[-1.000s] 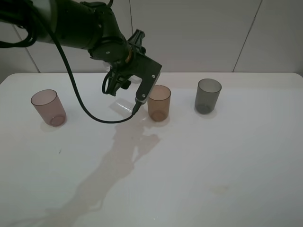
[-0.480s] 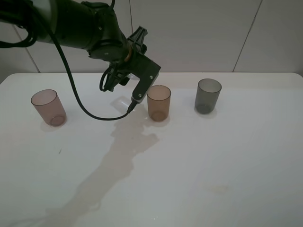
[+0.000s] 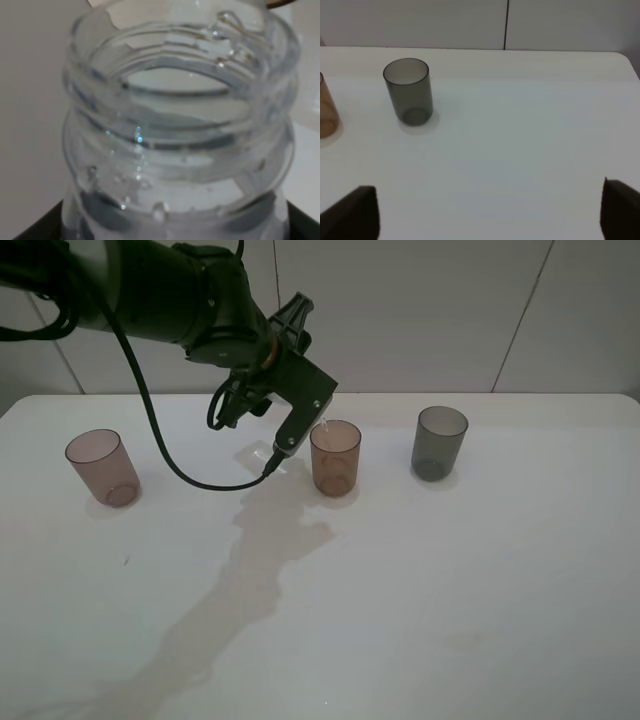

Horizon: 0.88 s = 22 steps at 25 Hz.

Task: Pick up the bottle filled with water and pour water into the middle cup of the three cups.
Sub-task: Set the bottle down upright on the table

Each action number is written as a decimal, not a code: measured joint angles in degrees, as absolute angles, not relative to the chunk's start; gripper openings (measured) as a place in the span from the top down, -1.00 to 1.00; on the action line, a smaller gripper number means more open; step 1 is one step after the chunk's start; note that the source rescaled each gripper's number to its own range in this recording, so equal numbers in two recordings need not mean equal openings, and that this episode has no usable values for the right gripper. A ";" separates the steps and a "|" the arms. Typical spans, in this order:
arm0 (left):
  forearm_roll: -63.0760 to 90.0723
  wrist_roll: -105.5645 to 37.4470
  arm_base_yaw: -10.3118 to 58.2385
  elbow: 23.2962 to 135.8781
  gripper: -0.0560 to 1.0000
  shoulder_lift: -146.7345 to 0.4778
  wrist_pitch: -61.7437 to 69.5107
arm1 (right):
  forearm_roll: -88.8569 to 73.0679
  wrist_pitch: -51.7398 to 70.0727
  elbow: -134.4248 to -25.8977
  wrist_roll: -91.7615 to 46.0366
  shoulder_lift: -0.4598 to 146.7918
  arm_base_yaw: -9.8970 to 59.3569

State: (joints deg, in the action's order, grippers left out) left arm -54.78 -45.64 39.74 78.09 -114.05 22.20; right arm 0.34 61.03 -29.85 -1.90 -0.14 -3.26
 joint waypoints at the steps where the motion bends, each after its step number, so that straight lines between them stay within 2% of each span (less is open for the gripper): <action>1: -54.92 -45.64 39.74 78.09 0.89 -114.05 22.03 | 0.34 61.03 -29.85 -1.90 -0.14 -3.26; 22: -55.38 -48.68 39.74 78.09 0.89 -114.05 19.03 | 0.00 61.03 -29.85 -1.90 -0.14 -3.26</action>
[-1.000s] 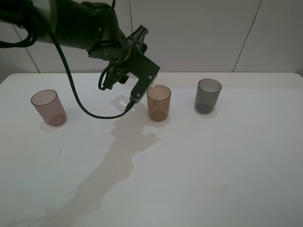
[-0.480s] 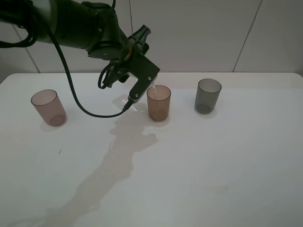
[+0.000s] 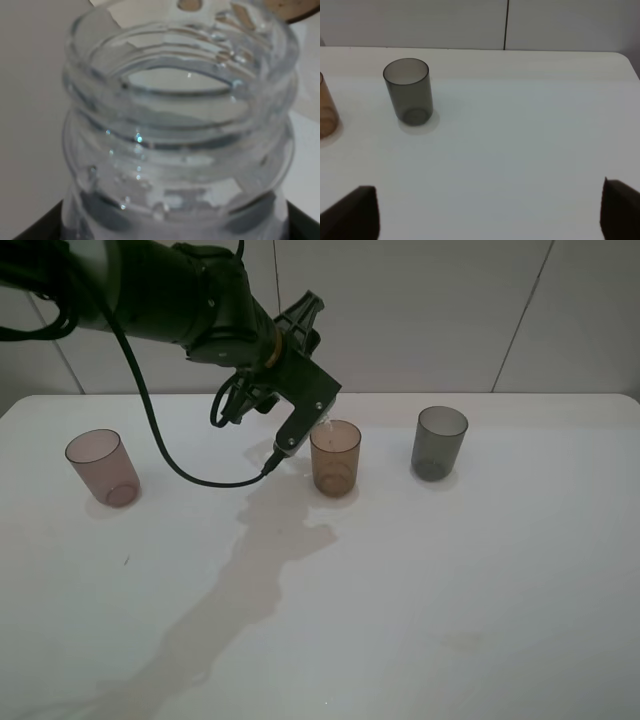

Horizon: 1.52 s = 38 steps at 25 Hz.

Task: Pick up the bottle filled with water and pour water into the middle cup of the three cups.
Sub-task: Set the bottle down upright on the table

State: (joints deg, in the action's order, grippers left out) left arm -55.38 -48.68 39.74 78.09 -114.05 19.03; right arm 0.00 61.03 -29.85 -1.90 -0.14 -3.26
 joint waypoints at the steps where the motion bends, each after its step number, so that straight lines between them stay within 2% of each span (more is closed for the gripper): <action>1: -55.38 -48.68 39.74 78.09 0.89 -114.05 18.93 | 0.34 61.03 -29.85 -1.90 -0.14 -3.26; 38: -65.40 -49.12 39.74 78.09 0.89 -114.05 13.80 | 0.34 61.03 -29.85 -1.90 -0.14 -3.26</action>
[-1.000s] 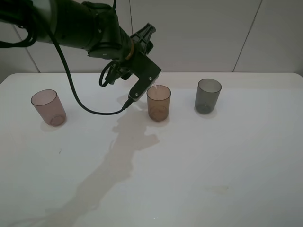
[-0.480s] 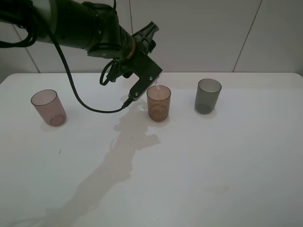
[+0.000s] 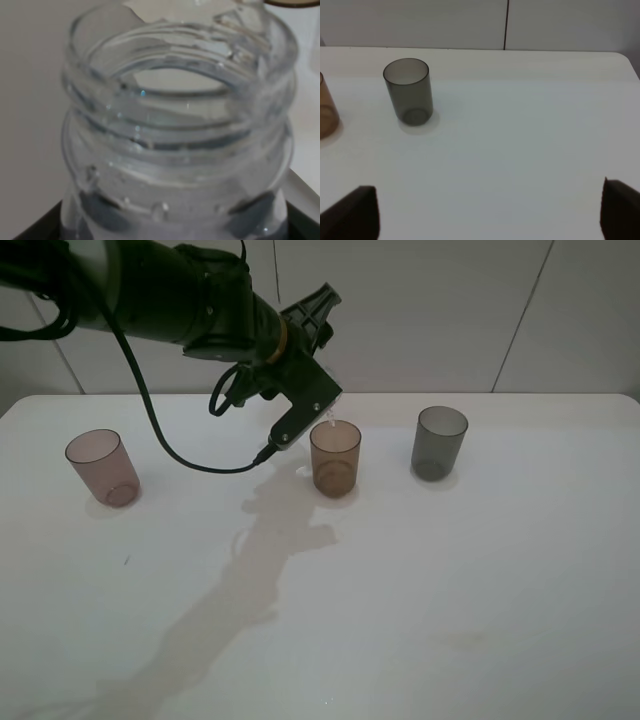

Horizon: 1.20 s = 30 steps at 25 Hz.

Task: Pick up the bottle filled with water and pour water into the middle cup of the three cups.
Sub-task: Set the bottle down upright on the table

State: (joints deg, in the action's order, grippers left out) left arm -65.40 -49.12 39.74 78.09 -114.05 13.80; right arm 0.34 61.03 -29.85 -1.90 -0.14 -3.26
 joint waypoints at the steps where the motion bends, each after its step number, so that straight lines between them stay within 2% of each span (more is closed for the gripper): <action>1: -65.40 -49.12 39.74 78.09 0.89 -114.05 13.49 | 0.34 61.03 -29.85 -1.90 -0.14 -3.26; 30: -71.53 -50.91 39.74 78.09 0.89 -114.05 12.58 | 0.34 61.03 -29.85 -1.90 -0.14 -3.26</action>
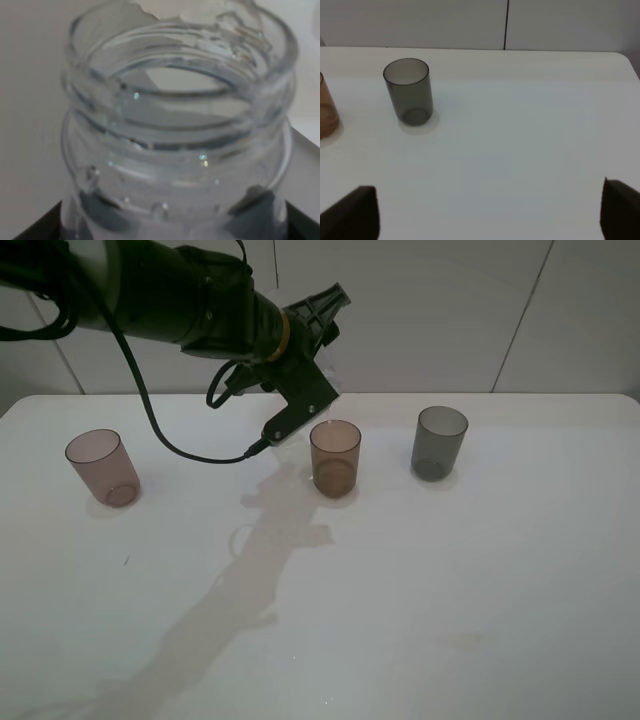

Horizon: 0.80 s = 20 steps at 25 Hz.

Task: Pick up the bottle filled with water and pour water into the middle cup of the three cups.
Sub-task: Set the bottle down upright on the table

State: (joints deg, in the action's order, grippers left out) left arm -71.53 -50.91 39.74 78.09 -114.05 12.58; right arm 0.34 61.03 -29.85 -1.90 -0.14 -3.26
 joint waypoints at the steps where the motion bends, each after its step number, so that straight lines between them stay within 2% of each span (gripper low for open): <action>1: -71.59 -51.06 39.74 78.09 0.89 -114.05 12.58 | 0.34 61.03 -29.85 -1.90 -0.14 -3.26; 20: -74.30 -51.60 39.74 78.09 0.89 -114.05 12.52 | 0.34 61.03 -29.85 -1.90 -0.14 -3.26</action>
